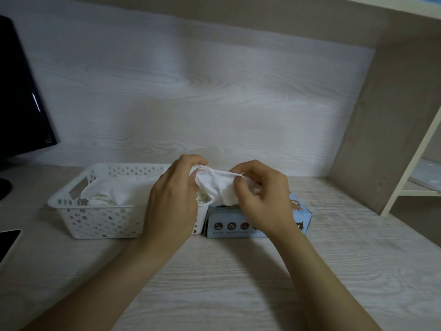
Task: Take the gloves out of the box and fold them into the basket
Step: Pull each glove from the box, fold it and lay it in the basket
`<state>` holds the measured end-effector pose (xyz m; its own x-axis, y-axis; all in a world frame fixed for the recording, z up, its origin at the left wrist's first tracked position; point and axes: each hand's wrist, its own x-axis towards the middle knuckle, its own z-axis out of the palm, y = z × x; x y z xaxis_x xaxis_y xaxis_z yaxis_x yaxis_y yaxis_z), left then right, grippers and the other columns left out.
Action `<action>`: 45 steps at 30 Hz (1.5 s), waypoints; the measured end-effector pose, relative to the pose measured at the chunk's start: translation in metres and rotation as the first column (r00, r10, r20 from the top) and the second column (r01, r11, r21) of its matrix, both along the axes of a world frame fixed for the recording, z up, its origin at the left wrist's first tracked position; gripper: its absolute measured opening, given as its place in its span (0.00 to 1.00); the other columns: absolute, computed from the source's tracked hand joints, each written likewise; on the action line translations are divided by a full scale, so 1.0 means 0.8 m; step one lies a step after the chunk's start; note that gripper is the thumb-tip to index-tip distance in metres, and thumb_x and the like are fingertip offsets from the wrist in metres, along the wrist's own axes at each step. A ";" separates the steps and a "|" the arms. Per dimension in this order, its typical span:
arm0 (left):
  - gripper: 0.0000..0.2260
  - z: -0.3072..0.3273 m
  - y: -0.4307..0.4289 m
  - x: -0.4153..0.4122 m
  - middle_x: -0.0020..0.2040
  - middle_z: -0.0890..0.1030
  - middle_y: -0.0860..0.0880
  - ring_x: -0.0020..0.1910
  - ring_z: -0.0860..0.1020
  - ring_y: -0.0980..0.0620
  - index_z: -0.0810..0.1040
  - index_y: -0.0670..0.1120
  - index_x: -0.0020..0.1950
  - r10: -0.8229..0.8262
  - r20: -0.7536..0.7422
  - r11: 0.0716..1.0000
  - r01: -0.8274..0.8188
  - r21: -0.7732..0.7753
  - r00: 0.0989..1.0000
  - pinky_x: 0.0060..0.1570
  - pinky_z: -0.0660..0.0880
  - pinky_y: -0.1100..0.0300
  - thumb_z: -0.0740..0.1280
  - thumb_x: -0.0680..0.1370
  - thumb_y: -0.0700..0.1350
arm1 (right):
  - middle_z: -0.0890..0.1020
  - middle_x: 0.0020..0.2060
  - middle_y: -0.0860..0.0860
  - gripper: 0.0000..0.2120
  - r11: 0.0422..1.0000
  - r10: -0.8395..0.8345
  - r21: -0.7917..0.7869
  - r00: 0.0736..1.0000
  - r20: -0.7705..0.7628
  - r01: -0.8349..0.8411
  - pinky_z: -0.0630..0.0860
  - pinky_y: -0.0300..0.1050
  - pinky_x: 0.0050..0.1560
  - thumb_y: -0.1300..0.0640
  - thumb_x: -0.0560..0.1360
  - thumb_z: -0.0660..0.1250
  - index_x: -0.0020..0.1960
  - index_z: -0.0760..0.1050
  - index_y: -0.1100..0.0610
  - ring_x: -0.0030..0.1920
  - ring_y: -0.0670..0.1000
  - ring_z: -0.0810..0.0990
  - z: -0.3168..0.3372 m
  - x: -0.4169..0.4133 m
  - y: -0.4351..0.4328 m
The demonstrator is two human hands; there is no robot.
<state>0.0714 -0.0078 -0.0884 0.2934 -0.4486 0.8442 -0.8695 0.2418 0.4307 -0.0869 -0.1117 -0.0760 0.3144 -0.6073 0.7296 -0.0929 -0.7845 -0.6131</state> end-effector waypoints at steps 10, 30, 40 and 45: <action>0.14 0.016 0.008 0.004 0.51 0.82 0.51 0.49 0.76 0.60 0.81 0.43 0.55 0.012 -0.038 0.996 -0.015 -0.085 0.999 0.51 0.67 0.75 0.59 0.78 0.33 | 0.78 0.36 0.75 0.08 0.867 0.276 0.383 0.948 0.161 -0.318 0.74 0.53 0.36 0.58 0.79 0.69 0.47 0.87 0.54 0.32 0.66 0.75 0.018 -0.008 0.009; 0.20 0.013 0.014 0.004 0.70 0.70 0.48 0.68 0.73 0.46 0.79 0.49 0.60 -0.177 0.333 0.983 0.154 0.095 0.926 0.65 0.73 0.46 0.79 0.73 0.55 | 0.84 0.37 0.61 0.17 0.560 0.163 0.734 0.920 0.356 -0.383 0.75 0.43 0.26 0.56 0.87 0.57 0.63 0.82 0.61 0.26 0.54 0.79 0.024 -0.004 0.002; 0.05 0.010 0.013 0.002 0.42 0.80 0.55 0.40 0.78 0.53 0.80 0.46 0.53 -0.195 0.136 0.981 0.193 0.028 0.971 0.42 0.71 0.59 0.65 0.84 0.44 | 0.84 0.36 0.50 0.21 0.892 -0.179 0.442 0.971 0.158 0.093 0.77 0.48 0.38 0.36 0.79 0.62 0.48 0.82 0.52 0.37 0.51 0.83 0.021 -0.011 0.009; 0.07 0.013 0.013 0.002 0.42 0.84 0.55 0.42 0.82 0.53 0.83 0.49 0.55 -0.178 0.011 0.984 0.178 0.007 0.984 0.42 0.76 0.54 0.65 0.82 0.44 | 0.84 0.53 0.45 0.14 0.997 0.024 -0.075 0.999 0.043 -0.021 0.77 0.44 0.55 0.48 0.73 0.75 0.57 0.81 0.50 0.58 0.50 0.83 0.014 -0.007 0.017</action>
